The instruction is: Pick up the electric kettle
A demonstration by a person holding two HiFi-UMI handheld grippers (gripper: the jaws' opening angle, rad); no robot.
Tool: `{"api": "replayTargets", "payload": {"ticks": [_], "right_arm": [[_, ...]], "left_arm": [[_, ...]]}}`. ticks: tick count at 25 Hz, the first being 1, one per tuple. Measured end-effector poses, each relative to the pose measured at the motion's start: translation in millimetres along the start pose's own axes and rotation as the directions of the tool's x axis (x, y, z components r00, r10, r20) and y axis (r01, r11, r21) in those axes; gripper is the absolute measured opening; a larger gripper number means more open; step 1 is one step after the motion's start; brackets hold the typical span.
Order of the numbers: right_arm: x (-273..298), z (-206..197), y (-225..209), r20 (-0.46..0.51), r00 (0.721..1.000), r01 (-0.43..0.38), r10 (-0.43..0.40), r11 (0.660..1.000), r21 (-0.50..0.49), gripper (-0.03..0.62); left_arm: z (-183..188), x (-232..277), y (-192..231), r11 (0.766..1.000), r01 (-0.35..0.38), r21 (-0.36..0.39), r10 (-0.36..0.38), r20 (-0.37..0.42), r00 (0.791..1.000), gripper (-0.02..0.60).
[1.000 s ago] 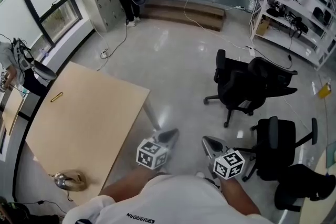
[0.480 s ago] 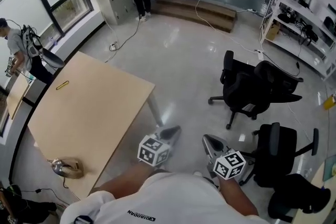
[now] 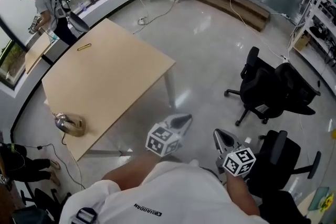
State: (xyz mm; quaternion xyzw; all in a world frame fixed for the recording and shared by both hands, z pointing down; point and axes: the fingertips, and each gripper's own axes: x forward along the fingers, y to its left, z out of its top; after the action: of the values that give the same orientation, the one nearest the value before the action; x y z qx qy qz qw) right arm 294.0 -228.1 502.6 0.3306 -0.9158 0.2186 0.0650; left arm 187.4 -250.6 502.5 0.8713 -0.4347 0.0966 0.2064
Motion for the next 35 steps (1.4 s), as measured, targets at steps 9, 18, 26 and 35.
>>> {"api": "replayTargets", "payload": {"ticks": [9, 18, 26, 35], "right_arm": [[6, -23, 25, -0.063, 0.987, -0.150, 0.150, 0.989, 0.006, 0.021], [30, -37, 70, -0.101, 0.956, -0.276, 0.274, 0.961, 0.001, 0.021], [68, -55, 147, -0.153, 0.918, -0.376, 0.366, 0.925, -0.046, 0.021], [103, -97, 270, -0.198, 0.881, -0.447, 0.430, 0.894, -0.047, 0.021]], "left_arm": [[-34, -47, -12, 0.986, -0.149, -0.078, 0.149, -0.001, 0.989, -0.005], [-39, -93, 0, 0.963, -0.256, -0.079, 0.258, 0.012, 0.966, -0.005], [-75, -187, 28, 0.921, -0.374, -0.107, 0.377, 0.013, 0.926, -0.005], [-120, -317, 62, 0.875, -0.460, -0.151, 0.468, 0.021, 0.883, -0.005]]}}
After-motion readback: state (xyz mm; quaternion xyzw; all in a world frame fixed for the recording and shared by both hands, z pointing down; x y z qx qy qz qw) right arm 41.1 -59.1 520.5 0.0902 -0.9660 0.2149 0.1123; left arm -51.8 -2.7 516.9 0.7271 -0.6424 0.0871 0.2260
